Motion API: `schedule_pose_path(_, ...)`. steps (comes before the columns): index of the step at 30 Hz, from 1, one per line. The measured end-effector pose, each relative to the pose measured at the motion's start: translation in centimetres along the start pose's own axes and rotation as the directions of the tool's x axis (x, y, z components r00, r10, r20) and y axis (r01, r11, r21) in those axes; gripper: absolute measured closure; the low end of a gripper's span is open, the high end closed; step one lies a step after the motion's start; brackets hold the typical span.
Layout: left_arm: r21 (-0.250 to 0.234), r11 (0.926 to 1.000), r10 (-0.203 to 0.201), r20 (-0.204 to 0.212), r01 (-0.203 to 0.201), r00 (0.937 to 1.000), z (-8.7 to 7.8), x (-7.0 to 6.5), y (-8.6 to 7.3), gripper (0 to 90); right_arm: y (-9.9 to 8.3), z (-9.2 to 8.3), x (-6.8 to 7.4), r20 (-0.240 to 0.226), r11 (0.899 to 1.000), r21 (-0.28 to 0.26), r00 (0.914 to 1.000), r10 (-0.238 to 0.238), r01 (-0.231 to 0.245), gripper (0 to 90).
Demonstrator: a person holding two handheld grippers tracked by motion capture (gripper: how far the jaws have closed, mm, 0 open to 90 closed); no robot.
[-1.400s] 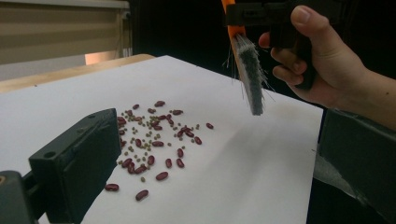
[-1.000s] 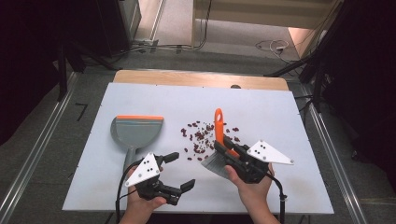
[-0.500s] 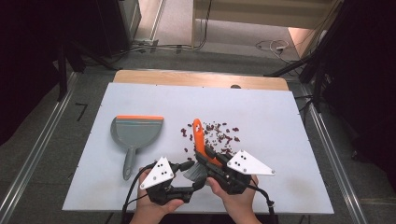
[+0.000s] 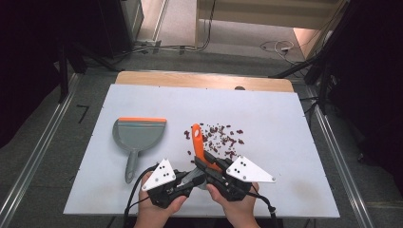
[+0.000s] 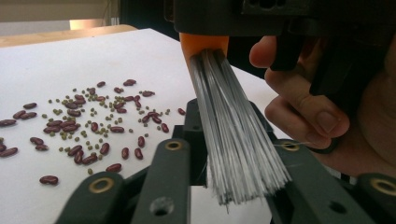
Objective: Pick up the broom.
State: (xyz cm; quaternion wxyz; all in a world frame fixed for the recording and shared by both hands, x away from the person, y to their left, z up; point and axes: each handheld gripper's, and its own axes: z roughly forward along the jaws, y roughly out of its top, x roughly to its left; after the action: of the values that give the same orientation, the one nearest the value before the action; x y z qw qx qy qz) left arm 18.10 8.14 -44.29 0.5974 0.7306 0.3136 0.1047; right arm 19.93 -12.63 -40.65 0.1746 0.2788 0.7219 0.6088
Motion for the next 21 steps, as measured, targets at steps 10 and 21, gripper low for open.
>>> schedule_pose_path(10,0.011,0.9990,0.043,0.022,-0.043,0.9988,-0.9,0.8,0.6,86.2,0.9,-0.1,-0.8,-0.087,1.000,0.018,0.9962,-0.010,0.012,54.1)
schedule_pose_path(21,-0.006,0.9991,0.042,0.054,-0.042,0.9977,-2.7,3.2,1.1,86.6,1.9,-1.4,-4.9,-0.228,0.995,0.079,0.9730,-0.036,0.056,32.3)
